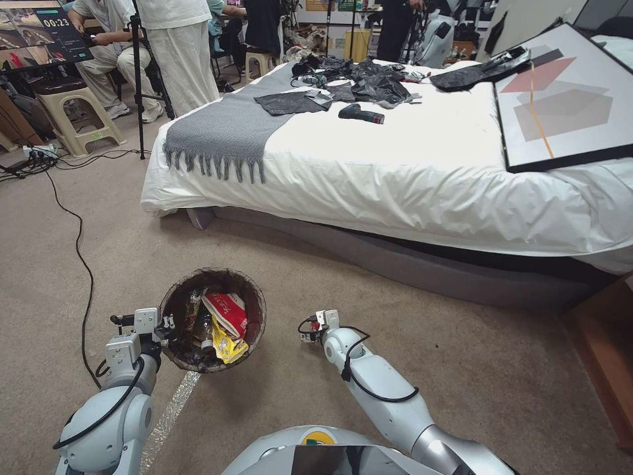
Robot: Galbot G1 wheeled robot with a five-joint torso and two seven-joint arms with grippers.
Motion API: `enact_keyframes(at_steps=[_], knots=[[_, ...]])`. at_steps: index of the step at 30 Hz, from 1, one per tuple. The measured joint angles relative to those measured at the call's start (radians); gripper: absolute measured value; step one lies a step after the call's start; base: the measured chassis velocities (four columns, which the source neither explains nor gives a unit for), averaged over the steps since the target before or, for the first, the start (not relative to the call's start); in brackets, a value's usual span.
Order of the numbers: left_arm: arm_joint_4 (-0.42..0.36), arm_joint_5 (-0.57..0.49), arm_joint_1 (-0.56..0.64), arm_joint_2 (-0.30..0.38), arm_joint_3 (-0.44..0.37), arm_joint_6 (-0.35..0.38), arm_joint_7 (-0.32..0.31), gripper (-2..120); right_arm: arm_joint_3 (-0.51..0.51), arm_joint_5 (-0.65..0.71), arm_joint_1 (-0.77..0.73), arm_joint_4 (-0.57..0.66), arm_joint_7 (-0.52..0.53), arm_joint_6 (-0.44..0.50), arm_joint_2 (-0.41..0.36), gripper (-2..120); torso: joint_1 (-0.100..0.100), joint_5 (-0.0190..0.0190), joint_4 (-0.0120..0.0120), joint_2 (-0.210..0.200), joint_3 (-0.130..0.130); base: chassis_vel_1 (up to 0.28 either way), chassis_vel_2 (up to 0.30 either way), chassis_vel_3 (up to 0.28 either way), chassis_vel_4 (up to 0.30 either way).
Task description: Pick up the trash bin, then pick up the garbage from the floor and place it into the trash bin.
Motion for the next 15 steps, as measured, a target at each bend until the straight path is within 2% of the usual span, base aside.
enact_keyframes(at_steps=[15], knots=[[0.006, 0.002, -0.003, -0.002, 0.001, -0.005, 0.003, 4, 0.005, -0.024, 0.019, -0.065, -0.012, 0.019, 0.014, 100, 0.0, 0.0, -0.0001, 0.0, 0.0, 0.0, 0.0, 0.0, 0.0]])
